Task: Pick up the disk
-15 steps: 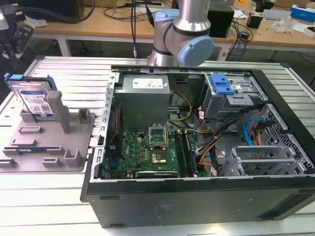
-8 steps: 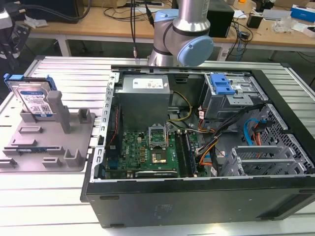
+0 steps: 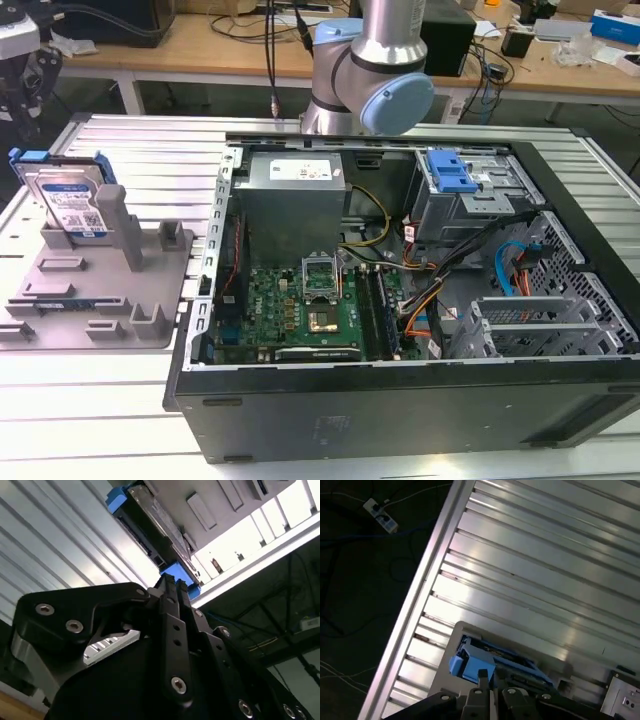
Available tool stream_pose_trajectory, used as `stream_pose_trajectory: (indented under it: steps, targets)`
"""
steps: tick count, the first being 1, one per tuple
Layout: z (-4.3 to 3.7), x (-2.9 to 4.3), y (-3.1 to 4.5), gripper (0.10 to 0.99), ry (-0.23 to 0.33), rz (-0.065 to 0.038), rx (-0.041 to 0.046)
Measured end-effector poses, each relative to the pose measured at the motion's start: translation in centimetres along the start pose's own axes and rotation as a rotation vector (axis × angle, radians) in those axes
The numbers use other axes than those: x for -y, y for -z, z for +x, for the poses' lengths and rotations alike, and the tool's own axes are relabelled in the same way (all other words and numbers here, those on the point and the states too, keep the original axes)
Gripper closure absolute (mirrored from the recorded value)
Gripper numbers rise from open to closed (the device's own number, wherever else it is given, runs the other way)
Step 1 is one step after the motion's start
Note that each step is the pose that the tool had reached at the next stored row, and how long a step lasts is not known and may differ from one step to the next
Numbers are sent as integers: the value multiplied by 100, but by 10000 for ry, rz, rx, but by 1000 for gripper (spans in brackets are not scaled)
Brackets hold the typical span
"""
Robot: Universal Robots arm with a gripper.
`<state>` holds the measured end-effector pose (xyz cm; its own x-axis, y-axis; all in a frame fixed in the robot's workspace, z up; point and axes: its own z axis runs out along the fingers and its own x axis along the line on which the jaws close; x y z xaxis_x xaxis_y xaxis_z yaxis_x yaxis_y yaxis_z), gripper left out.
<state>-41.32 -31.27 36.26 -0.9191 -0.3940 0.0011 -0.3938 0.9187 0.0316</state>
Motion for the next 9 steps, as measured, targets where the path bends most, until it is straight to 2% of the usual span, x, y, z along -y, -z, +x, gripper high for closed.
stream_pose_trajectory:
  steps: [1,2,3,5,6,7,9]
  targets:
    - [0,0,0,918,218,1,-7]
    - [0,0,0,792,529,2,-17]
    - [0,0,0,792,729,3,-24]
    - [0,0,0,671,1094,5,-36]
    - [0,0,0,671,1263,7,-42]
    - [0,0,0,604,1454,7,-48]
    - [0,0,0,604,1955,9,-64]
